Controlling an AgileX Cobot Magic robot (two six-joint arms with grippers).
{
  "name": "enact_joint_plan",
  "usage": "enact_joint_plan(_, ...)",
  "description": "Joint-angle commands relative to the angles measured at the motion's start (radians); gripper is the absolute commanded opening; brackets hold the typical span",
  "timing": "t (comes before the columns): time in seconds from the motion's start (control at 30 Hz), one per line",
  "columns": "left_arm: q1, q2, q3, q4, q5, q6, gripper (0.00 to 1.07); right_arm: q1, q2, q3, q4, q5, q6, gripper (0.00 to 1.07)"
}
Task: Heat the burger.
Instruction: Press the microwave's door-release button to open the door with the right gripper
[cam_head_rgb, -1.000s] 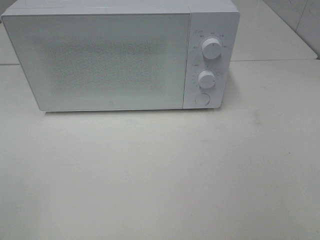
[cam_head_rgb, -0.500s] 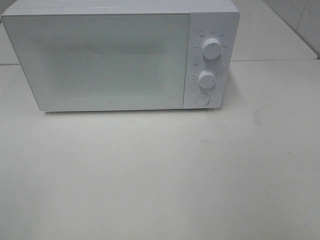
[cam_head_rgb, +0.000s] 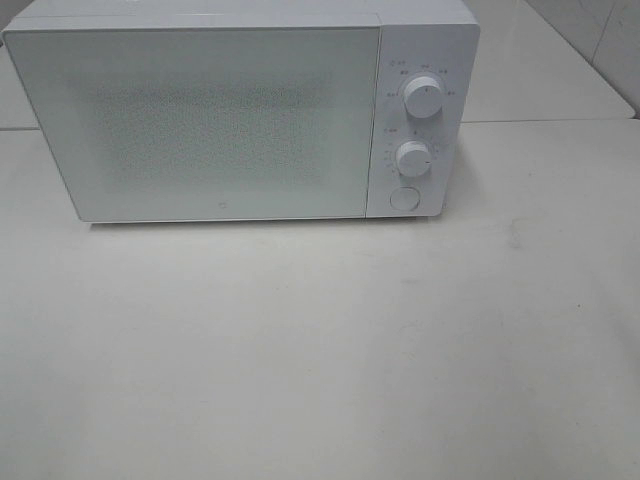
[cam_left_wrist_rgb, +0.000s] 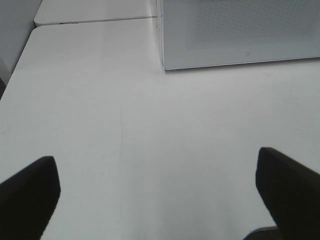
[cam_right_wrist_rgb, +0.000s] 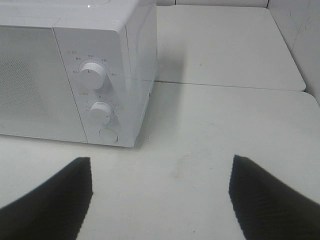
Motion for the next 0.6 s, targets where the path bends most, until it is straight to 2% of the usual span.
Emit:
enact_joint_plan(0.03, 0.000, -0.004, 0.002, -0.001, -0.015, -0.002, 1.00, -0.008, 0.067, 0.002, -0.001, -0.105, 0.014, 0.75)
enact_joint_plan(0.33, 0.000, -0.004, 0.002, -0.001, -0.015, -0.002, 1.00, -0.008, 0.246, 0.002, -0.001, -0.313, 0.014, 0.75)
enact_joint_plan(0.6, 0.000, -0.004, 0.002, -0.001, -0.015, -0.002, 1.00, -0.007, 0.423, 0.002, -0.001, -0.609, 0.013, 0.75)
